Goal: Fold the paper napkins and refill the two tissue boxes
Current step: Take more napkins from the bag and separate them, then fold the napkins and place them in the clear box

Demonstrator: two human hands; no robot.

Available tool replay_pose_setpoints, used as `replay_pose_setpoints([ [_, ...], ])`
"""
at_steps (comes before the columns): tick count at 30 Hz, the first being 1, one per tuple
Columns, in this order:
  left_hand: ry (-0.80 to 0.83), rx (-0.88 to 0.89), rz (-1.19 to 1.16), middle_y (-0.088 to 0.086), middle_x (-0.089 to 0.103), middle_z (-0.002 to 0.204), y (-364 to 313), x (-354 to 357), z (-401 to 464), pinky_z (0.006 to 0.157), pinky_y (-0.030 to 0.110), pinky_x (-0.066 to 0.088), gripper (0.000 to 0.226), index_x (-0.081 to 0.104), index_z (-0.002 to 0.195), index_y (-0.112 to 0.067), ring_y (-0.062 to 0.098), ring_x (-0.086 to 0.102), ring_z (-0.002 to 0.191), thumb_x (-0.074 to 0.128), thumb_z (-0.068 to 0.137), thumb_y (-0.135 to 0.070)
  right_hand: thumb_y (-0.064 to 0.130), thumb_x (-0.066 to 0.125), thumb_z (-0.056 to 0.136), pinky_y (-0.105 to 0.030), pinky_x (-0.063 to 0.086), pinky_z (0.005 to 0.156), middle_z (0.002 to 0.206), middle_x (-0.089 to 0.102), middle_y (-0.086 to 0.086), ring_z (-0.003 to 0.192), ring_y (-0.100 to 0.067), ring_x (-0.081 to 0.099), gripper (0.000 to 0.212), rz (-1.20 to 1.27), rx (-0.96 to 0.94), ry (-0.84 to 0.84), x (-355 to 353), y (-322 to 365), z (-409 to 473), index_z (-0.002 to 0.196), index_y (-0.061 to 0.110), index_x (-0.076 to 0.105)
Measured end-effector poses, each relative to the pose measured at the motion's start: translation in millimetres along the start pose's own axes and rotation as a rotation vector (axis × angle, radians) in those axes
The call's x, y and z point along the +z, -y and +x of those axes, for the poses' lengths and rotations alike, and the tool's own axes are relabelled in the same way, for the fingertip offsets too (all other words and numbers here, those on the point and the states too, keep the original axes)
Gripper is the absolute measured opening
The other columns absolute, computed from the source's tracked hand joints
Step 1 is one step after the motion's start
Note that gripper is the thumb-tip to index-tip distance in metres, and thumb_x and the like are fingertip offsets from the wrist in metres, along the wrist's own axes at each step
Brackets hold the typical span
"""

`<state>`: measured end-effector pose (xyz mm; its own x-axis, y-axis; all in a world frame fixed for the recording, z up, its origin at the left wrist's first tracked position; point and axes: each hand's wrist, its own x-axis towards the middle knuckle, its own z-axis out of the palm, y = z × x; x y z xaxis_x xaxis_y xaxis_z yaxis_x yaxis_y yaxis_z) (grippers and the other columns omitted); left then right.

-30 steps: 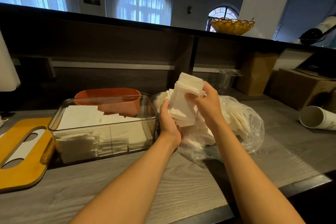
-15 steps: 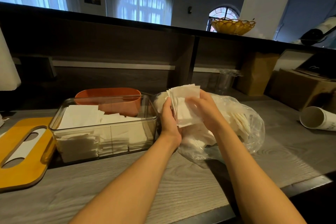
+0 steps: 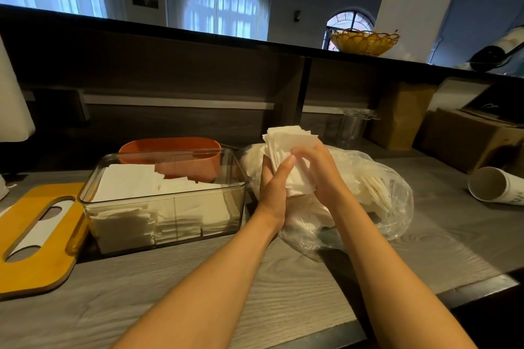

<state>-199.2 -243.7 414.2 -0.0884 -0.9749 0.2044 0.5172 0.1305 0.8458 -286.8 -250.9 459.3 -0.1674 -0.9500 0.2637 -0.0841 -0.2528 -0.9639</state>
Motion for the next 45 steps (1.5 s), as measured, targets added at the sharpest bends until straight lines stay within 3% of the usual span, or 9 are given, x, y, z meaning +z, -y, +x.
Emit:
replay_pose_setpoints([
  [4, 0.048, -0.001, 0.14, 0.004, 0.069, 0.118, -1.7, -2.4, 0.0, 0.096, 0.047, 0.056, 0.032, 0.057, 0.124, -0.033, 0.024, 0.067, 0.11, 0.062, 0.093, -0.025, 0.013, 0.055, 0.093, -0.024, 0.047, 0.077, 0.119, 0.056, 0.004, 0.108, -0.012, 0.055, 0.038, 0.058, 0.014, -0.028, -1.2, 3.7, -1.2, 0.13, 0.02, 0.054],
  [7, 0.084, -0.007, 0.333, 0.004, 0.07, 0.11, -8.1, -4.6, -2.5, 0.093, 0.042, 0.056, 0.025, 0.059, 0.121, -0.027, 0.023, 0.067, 0.104, 0.056, 0.097, -0.017, 0.021, 0.055, 0.092, -0.025, 0.045, 0.068, 0.106, 0.055, 0.0, 0.093, -0.016, 0.055, 0.021, 0.021, 0.091, 0.084, -15.3, 6.6, -1.3, 0.113, 0.02, 0.059],
  [13, 0.207, 0.077, 0.643, -0.005, 0.051, 0.125, -31.9, -4.8, -8.2, 0.093, 0.026, 0.045, 0.069, 0.034, 0.15, -0.023, 0.013, 0.052, 0.115, 0.071, 0.092, -0.021, 0.034, 0.066, 0.075, -0.038, 0.057, 0.081, 0.119, 0.063, -0.013, 0.108, -0.029, 0.063, 0.048, 0.16, 0.017, 0.017, -20.4, 15.4, -6.8, 0.12, 0.018, 0.062],
  [18, 0.053, 0.225, 0.456, -0.011, 0.055, 0.12, -50.0, -1.1, -28.3, 0.09, 0.03, 0.056, 0.055, 0.045, 0.135, -0.029, 0.011, 0.058, 0.113, 0.075, 0.089, -0.021, 0.023, 0.053, 0.097, -0.045, 0.055, 0.093, 0.129, 0.061, -0.016, 0.117, -0.032, 0.063, 0.044, 0.557, -0.042, 0.1, -19.4, 18.9, -33.5, 0.138, 0.008, 0.053],
  [21, 0.09, 0.171, 0.348, -0.009, 0.061, 0.121, -60.5, -3.9, -50.9, 0.084, 0.027, 0.059, 0.044, 0.047, 0.129, -0.033, 0.009, 0.062, 0.111, 0.07, 0.093, -0.022, 0.015, 0.053, 0.093, -0.037, 0.055, 0.088, 0.119, 0.067, -0.012, 0.114, -0.029, 0.064, 0.035, 0.613, -0.024, 0.189, -26.5, 23.5, -61.2, 0.126, 0.007, 0.062],
  [24, 0.173, 0.142, 0.371, -0.008, 0.064, 0.12, -78.9, -21.3, -79.6, 0.082, 0.025, 0.059, 0.038, 0.052, 0.123, -0.037, 0.009, 0.066, 0.107, 0.069, 0.092, -0.021, 0.01, 0.058, 0.087, -0.04, 0.055, 0.092, 0.115, 0.068, -0.014, 0.116, -0.033, 0.062, 0.023, 0.551, -0.026, 0.29, -31.3, 23.5, -94.1, 0.105, 0.012, 0.073],
  [28, 0.255, 0.105, 0.487, -0.002, 0.068, 0.121, -108.6, -66.0, -114.6, 0.086, 0.028, 0.058, 0.05, 0.055, 0.131, -0.023, 0.011, 0.066, 0.112, 0.075, 0.085, -0.029, 0.012, 0.067, 0.078, -0.039, 0.056, 0.09, 0.12, 0.07, -0.014, 0.115, -0.032, 0.065, 0.044, 0.274, 0.026, 0.294, -16.2, 25.8, -132.1, 0.122, 0.006, 0.064],
  [39, 0.045, 0.094, 1.027, -0.012, 0.064, 0.121, -127.2, -163.2, -172.9, 0.078, 0.001, 0.043, 0.049, 0.06, 0.132, -0.021, -0.004, 0.058, 0.105, 0.078, 0.086, -0.02, 0.005, 0.073, 0.083, -0.032, 0.056, 0.093, 0.118, 0.068, 0.006, 0.11, -0.008, 0.064, 0.047, -0.233, -0.04, 0.361, 66.8, 0.8, -179.0, 0.125, 0.022, 0.061],
  [45, -0.061, 0.11, 0.888, -0.016, 0.063, 0.114, -113.8, -147.0, -174.4, 0.078, 0.006, 0.046, 0.044, 0.054, 0.13, -0.026, 0.001, 0.06, 0.109, 0.067, 0.091, -0.012, 0.012, 0.069, 0.089, -0.025, 0.053, 0.094, 0.128, 0.062, 0.006, 0.117, -0.007, 0.061, 0.056, -0.019, 0.018, 0.355, 93.6, 3.0, -184.8, 0.14, 0.023, 0.047],
])
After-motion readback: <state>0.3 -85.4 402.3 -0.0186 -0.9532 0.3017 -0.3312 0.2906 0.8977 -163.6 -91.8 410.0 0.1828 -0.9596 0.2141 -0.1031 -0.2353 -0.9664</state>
